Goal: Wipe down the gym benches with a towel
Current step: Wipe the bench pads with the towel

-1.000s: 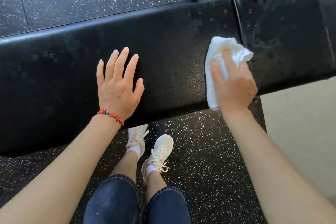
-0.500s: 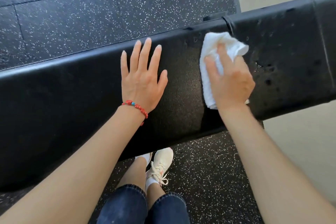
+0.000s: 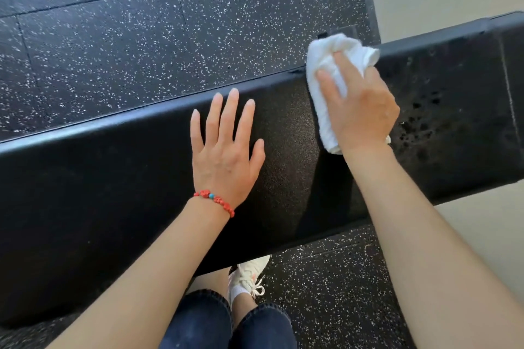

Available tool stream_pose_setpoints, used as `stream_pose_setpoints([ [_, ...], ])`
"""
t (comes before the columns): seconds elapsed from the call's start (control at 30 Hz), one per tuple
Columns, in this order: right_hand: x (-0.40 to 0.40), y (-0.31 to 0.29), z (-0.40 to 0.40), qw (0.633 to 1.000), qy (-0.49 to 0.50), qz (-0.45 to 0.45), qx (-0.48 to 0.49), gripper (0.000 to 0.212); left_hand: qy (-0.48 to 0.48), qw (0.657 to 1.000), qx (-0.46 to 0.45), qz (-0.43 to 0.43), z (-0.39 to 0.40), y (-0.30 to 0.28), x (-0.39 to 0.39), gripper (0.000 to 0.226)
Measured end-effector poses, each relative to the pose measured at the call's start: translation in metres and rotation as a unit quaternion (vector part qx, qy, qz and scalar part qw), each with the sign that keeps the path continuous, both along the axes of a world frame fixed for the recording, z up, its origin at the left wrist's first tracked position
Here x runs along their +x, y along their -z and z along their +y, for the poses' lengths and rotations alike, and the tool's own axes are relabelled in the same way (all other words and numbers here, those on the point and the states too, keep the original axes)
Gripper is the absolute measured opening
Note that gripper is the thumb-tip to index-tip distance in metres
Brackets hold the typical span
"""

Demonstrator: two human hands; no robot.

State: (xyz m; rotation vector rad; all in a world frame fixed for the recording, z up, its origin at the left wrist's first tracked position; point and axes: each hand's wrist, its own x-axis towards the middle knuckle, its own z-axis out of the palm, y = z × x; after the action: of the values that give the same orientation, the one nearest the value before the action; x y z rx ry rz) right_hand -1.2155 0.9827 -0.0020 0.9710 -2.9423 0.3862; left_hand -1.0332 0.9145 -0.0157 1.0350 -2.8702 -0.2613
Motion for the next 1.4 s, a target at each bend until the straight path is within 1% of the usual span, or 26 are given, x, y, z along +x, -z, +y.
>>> stream_pose_setpoints([
  [0.1,0.005,-0.006,0.005,0.998,0.01,-0.049,-0.023,0.039,-0.002,1.0,0.013,-0.003,0.0,-0.005,-0.001,0.051],
  [0.13,0.005,-0.01,0.01,0.998,0.008,-0.053,-0.032,0.038,-0.006,1.0,0.021,-0.001,0.0,-0.007,-0.003,0.051],
  [0.2,0.003,-0.018,0.024,0.998,0.007,-0.038,-0.057,0.036,-0.017,0.999,0.035,0.0,0.002,-0.011,-0.007,0.051],
  [0.3,-0.009,-0.023,0.053,0.995,0.045,-0.007,-0.088,0.034,-0.006,0.999,0.05,0.012,0.01,-0.017,-0.021,0.051],
  [0.37,-0.02,-0.021,0.078,0.994,0.081,-0.02,-0.07,0.035,0.018,0.998,0.056,0.021,0.021,-0.019,-0.035,0.05],
  [0.43,-0.026,-0.017,0.099,0.994,0.094,-0.037,-0.046,0.036,0.042,0.997,0.059,0.03,0.033,-0.019,-0.052,0.049],
  [0.53,-0.029,-0.007,0.117,0.997,0.077,-0.009,-0.029,0.035,0.062,0.996,0.056,0.029,0.05,-0.015,-0.076,0.05],
  [0.6,-0.031,-0.002,0.119,0.998,0.054,0.025,-0.032,0.035,0.054,0.997,0.051,0.023,0.057,-0.011,-0.088,0.051],
  [0.77,-0.063,0.006,0.09,0.996,-0.007,0.08,-0.038,0.033,0.029,0.999,0.015,0.007,0.067,0.001,-0.095,0.052],
  [0.9,-0.084,0.01,0.06,0.996,-0.008,0.069,-0.056,0.032,0.029,1.0,-0.004,0.008,0.067,0.005,-0.095,0.052],
  [1.0,-0.07,0.01,0.08,0.995,-0.025,0.075,-0.057,0.034,0.024,1.0,0.001,0.003,0.069,0.003,-0.096,0.051],
  [1.1,-0.048,0.005,0.107,0.996,-0.063,0.045,-0.044,0.034,0.023,1.0,0.003,-0.005,0.068,0.0,-0.097,0.051],
  [1.17,-0.049,0.003,0.107,0.995,-0.076,0.048,-0.034,0.035,0.022,1.0,0.006,-0.007,0.067,0.0,-0.097,0.052],
  [1.27,-0.065,0.003,0.069,0.993,-0.104,0.049,-0.025,0.039,0.021,1.0,0.004,-0.011,0.067,0.0,-0.096,0.052],
  [1.33,-0.075,0.002,0.04,0.993,-0.115,0.016,-0.023,0.041,0.023,1.0,0.006,-0.007,0.067,0.001,-0.096,0.052],
  [1.4,-0.078,0.003,0.027,0.992,-0.126,-0.011,-0.015,0.043,0.023,1.0,0.009,-0.004,0.067,0.001,-0.097,0.052],
])
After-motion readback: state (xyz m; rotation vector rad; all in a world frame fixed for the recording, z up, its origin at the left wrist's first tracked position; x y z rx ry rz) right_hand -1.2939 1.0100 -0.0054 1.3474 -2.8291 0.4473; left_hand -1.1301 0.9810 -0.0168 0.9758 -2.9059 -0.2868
